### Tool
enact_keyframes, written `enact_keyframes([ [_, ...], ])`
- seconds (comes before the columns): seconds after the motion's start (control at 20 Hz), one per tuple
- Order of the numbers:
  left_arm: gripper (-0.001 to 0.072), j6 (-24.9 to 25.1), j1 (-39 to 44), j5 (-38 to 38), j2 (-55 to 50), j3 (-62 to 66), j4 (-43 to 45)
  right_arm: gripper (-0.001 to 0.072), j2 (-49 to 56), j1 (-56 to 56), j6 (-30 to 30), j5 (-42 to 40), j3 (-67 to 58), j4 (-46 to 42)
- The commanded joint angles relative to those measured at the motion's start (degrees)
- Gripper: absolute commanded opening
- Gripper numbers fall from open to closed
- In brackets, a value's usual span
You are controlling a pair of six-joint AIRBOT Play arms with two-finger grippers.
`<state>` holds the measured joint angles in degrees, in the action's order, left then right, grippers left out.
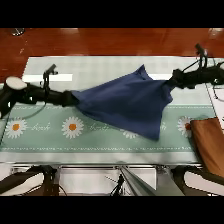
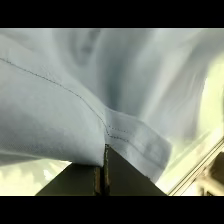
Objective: Fold the shirts.
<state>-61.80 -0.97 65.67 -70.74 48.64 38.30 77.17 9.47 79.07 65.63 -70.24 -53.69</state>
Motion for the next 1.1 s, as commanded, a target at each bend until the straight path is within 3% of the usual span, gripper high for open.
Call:
enact_keyframes([
  [0.0,0.0026,0.46,5.7,-7.02,10.56,-14.71,-0.87,0.0021,7.78,1.22,0.09,0.94,-9.16,3.08],
  [0.2,0.0028,0.48,13.68,-7.26,9.68,-20.59,-1.44,0.0022,14.75,-1.14,0.7,0.48,-9.2,6.03],
  [0.25,0.0096,0.44,14.34,-7.17,9.29,-20.5,-1.36,0.0119,15.65,-1.49,1.68,1.25,-9.2,6.03],
  [0.3,0.0413,0.44,14.21,-6.97,9.2,-20.15,-1.22,0.0463,15.87,-1.46,2.54,2.49,-9.2,5.77],
  [0.35,0.0697,0.02,13.11,-5.84,9.25,-18.88,0.24,0.062,15.5,-1.16,1.79,4.13,-9.22,5.49],
  [0.55,0.0703,-3.89,0.2,6.78,10.84,-8.24,9.64,0.062,8.83,6.23,0.74,13.44,-9.2,-1.46],
  [0.65,0.0703,-3.89,-8.9,7.8,14.05,-6.6,10.27,0.062,3.52,11.08,0.37,18.03,-7.67,-11.76],
  [0.75,0.0703,-5.68,-18.08,6.08,17.27,-9.29,10.34,0.0619,-3.34,16.15,1.31,15.28,0.48,-15.43],
  [0.85,0.0703,-9.79,-24.26,4.02,17.86,-14.99,9.79,0.0619,-10.47,19.85,2.73,8.24,13.99,-11.72],
  [1.05,0.0702,-9.01,-24.7,0.83,13.49,-20.94,6.71,0.0619,-19.17,19.26,-4.61,2.49,35.52,0.63],
])
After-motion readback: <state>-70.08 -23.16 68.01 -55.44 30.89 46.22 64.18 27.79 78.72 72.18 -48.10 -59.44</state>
